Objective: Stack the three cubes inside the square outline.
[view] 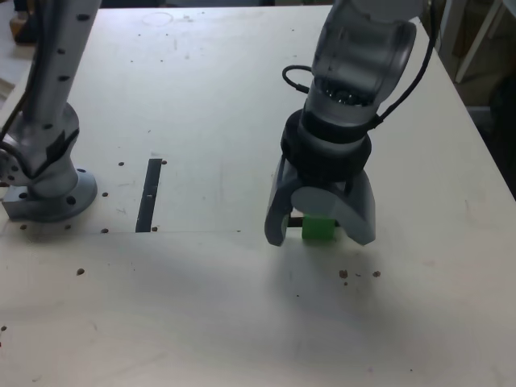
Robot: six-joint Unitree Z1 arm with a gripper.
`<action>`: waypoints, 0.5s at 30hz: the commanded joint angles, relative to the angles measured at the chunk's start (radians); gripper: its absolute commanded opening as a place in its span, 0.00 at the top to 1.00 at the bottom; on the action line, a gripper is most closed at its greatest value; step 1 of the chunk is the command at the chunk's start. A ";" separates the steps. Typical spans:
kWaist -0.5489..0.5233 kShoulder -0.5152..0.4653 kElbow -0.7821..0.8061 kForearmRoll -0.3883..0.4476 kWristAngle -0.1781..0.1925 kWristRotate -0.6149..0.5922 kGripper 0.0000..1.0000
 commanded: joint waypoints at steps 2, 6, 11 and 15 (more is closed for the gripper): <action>-0.001 0.011 0.009 -0.011 -0.012 0.003 0.07; -0.001 0.023 0.015 -0.024 -0.022 0.006 0.10; 0.007 0.038 0.014 -0.029 -0.016 0.018 0.13; 0.020 0.046 0.023 -0.030 -0.008 0.027 0.18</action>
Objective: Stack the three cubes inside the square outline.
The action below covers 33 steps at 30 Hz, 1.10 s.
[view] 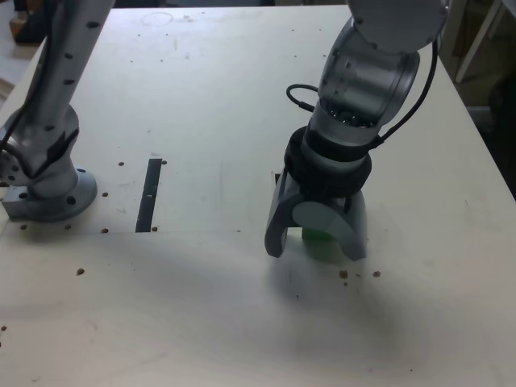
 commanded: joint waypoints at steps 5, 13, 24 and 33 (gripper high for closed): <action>0.013 0.015 0.006 -0.004 0.022 0.005 0.29; 0.013 0.024 -0.005 -0.017 0.036 0.002 0.56; 0.013 0.023 -0.008 -0.033 0.034 0.011 0.68; 0.006 0.021 -0.029 -0.029 0.012 0.028 0.68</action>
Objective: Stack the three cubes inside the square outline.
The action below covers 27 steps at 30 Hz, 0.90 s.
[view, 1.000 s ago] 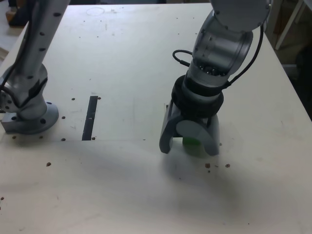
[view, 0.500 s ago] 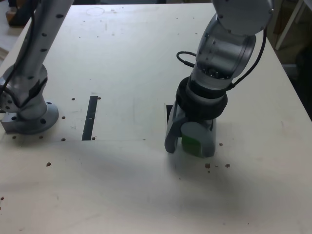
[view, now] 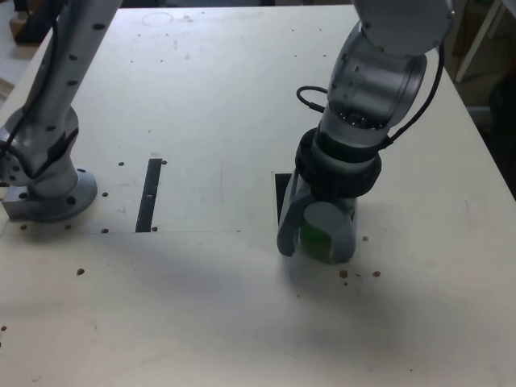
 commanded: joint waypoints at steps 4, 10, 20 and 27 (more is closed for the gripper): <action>-0.012 0.000 -0.025 0.023 -0.020 0.009 0.68; -0.061 -0.038 -0.101 0.143 -0.007 -0.043 0.69; -0.088 -0.133 -0.189 0.322 0.052 -0.069 0.69; -0.049 -0.142 -0.261 0.364 0.098 0.016 0.69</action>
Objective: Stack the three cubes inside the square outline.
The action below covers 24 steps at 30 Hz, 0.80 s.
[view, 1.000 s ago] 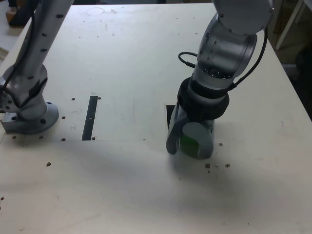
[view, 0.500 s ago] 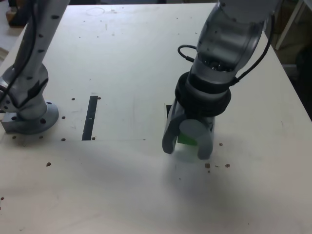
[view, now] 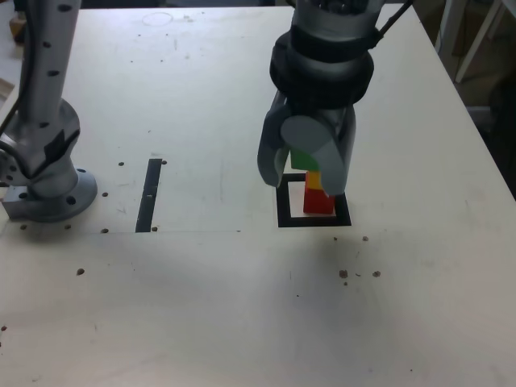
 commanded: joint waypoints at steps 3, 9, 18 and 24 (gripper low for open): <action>0.033 0.007 -0.024 0.010 0.005 0.048 0.69; 0.093 0.032 -0.037 0.009 0.014 0.130 0.69; 0.166 0.063 -0.036 -0.006 0.012 0.209 0.69; 0.177 0.081 -0.031 -0.023 -0.003 0.228 0.69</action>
